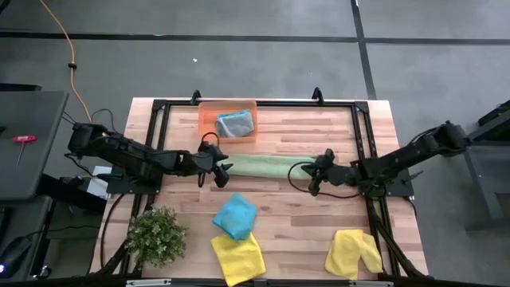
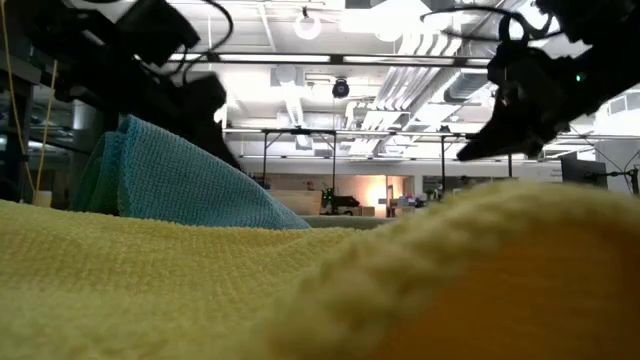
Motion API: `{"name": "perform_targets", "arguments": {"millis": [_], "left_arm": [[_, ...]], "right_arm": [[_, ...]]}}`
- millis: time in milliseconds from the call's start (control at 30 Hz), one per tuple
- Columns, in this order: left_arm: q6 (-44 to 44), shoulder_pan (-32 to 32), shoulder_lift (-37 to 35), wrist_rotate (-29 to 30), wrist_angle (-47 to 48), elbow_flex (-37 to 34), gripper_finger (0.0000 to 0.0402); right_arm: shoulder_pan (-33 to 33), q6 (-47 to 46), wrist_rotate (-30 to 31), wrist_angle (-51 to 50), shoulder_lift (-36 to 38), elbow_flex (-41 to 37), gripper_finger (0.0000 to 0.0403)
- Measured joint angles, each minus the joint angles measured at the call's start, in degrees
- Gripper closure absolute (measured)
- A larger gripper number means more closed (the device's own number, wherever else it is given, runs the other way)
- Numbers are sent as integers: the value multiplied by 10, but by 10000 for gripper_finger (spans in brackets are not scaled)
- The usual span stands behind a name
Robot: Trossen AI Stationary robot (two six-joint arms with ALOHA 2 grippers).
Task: Fold microfiber towels
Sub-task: Fold the green microfiber cloth
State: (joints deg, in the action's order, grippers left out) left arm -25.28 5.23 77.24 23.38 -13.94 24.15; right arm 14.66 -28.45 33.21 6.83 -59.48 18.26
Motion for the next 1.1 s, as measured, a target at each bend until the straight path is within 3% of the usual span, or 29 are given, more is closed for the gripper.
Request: {"name": "perform_targets", "arguments": {"millis": [100,200,333,433,500,667,867,967,1100], "left_arm": [[30,0,30,0,38,16,229],[82,-1,30,3,141,49,250],[105,-17,-9,33,287,96,333],[145,-12,-19,15,316,100,389],[166,13,-14,-19,340,101,391],[168,78,32,-59,385,100,400],[197,104,71,-73,372,100,401],[201,104,79,-75,371,101,401],[195,94,80,-67,368,101,401]], "right_arm": [[0,0,8,-19,32,0,403],[0,-2,8,-48,64,0,403],[0,-16,8,-97,105,0,403],[0,-15,8,-112,130,0,403],[0,-16,-2,-111,141,0,403],[0,-30,-96,-148,159,0,403],[-17,-147,-153,-264,157,0,391],[-36,-204,-157,-348,156,0,361],[-70,-273,-163,-394,153,-12,290]]}}
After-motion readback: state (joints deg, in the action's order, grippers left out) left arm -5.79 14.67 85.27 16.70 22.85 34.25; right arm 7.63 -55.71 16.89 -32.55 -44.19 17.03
